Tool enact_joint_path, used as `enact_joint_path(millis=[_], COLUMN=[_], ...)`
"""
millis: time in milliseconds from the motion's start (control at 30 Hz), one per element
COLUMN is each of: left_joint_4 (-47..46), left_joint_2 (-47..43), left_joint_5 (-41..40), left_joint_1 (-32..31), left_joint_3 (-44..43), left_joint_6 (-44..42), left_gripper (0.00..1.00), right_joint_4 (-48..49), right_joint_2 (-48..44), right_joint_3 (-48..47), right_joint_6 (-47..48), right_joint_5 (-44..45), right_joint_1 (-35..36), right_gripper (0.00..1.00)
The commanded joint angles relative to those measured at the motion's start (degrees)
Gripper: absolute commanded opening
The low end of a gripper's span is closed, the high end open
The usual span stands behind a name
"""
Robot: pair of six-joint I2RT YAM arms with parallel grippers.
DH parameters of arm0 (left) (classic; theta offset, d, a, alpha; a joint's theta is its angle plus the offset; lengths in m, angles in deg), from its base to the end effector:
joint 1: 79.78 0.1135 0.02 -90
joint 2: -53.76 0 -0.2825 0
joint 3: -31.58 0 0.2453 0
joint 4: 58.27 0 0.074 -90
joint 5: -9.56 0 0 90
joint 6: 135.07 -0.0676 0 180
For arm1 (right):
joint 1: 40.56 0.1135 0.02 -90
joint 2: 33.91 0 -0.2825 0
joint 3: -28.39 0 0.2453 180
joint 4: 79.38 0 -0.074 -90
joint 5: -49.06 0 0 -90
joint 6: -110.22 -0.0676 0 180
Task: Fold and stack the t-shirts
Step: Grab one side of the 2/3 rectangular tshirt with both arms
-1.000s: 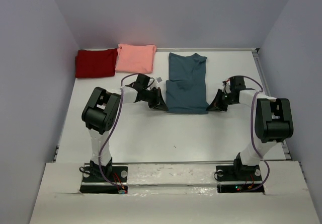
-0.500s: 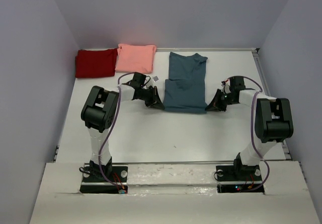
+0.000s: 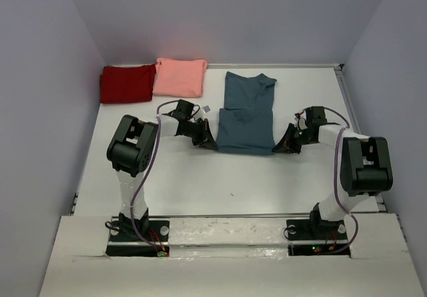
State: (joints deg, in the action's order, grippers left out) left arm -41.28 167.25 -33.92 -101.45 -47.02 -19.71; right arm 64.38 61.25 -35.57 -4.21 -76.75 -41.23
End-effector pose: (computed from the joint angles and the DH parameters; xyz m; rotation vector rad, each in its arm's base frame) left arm 0.3612 -0.1963 0.1375 0.2939 2.5393 -1.3452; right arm 0.3051 0.0360 0.1488 0.4210 2.6998 0.9741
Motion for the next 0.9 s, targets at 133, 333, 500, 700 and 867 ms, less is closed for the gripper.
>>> enact_joint_path(millis=[133,333,500,700,867], left_joint_4=[1.83,1.57,-0.54,-2.04,1.54], left_joint_2=[-9.24,-16.79,-23.92,-34.38,-40.8], left_joint_5=[0.32,-2.05,-3.89,-5.91,-6.79], left_joint_1=[-1.79,-4.78,-7.5,-10.05,-10.14], left_joint_3=[6.07,12.57,19.43,27.61,29.3], left_joint_6=[1.26,3.02,6.53,11.72,12.43], left_gripper=[0.0,0.0,0.0,0.0,0.0], right_joint_4=[-3.93,-7.7,-10.25,-14.56,-21.59], right_joint_2=[-8.91,-16.92,-25.88,-35.55,-45.56], right_joint_3=[5.23,11.21,13.24,18.5,20.36], right_joint_6=[-1.24,-2.38,-7.56,-12.31,-13.45], right_joint_5=[1.62,2.33,4.43,6.01,6.81], right_joint_1=[0.93,1.46,7.34,9.9,9.9], right_gripper=[0.0,0.0,0.0,0.0,0.0])
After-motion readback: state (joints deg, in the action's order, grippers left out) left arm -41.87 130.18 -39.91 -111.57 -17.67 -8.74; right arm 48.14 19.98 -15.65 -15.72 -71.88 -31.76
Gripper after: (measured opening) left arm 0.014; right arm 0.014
